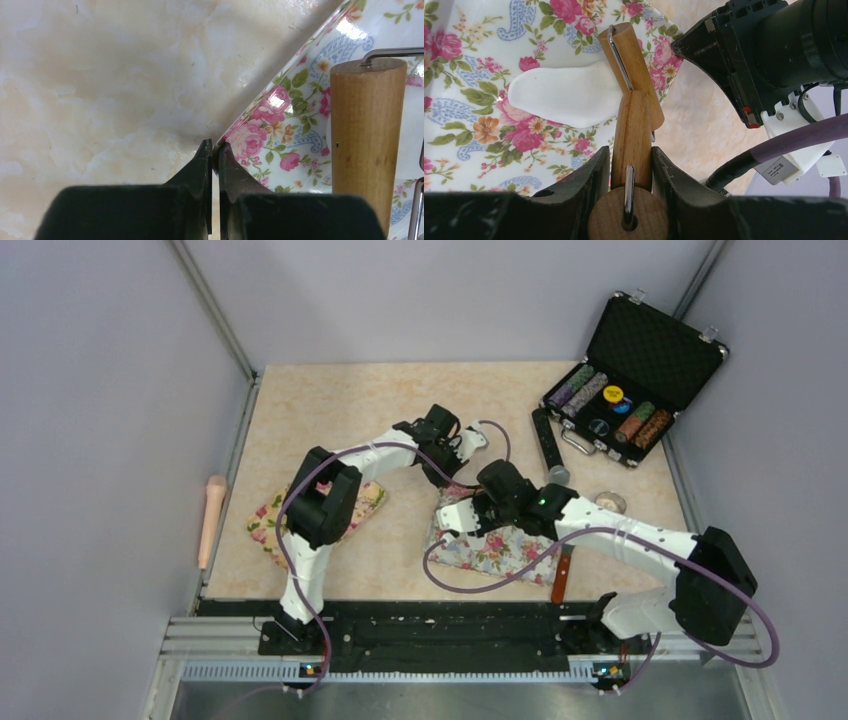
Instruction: Roll out the dumpling wrappers from the dough
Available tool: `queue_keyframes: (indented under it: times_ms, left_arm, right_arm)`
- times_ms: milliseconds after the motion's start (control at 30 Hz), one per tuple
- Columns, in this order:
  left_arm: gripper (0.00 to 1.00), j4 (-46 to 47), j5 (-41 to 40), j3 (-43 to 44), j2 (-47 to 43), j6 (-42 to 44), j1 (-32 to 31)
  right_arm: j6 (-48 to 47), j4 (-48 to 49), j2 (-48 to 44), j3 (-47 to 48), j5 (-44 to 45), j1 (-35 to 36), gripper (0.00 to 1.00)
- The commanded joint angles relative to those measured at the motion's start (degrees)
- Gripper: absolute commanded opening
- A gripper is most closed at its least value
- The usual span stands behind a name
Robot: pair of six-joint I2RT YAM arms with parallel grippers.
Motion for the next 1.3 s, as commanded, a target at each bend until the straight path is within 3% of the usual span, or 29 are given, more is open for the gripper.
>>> queue_keyframes:
  times_ms: [0,200,667,1267]
  left_arm:
    - [0.0,-0.66,-2.76,-2.22,-2.45,0.42,0.46]
    - [0.0,-0.64,-3.6,-2.41,-3.2,0.73,0.43]
    - [0.0,-0.43,-4.56,-3.1,-3.99,0.86,0.73]
    - [0.0,-0.44,-5.0,-3.34,-4.92,1.25,1.07]
  right_arm:
    - [0.08,-10.15,1.22,-2.88,-2.37,-0.9,0.0]
    - [0.67,-18.53,-1.04,-4.73,-6.62,-0.93,0.0]
    - [1.89,-21.54,-2.69,-10.01,-7.08,-0.91,0.0]
    - [3.4,-33.15,-4.31,-9.83,-8.3,-0.72,0.0]
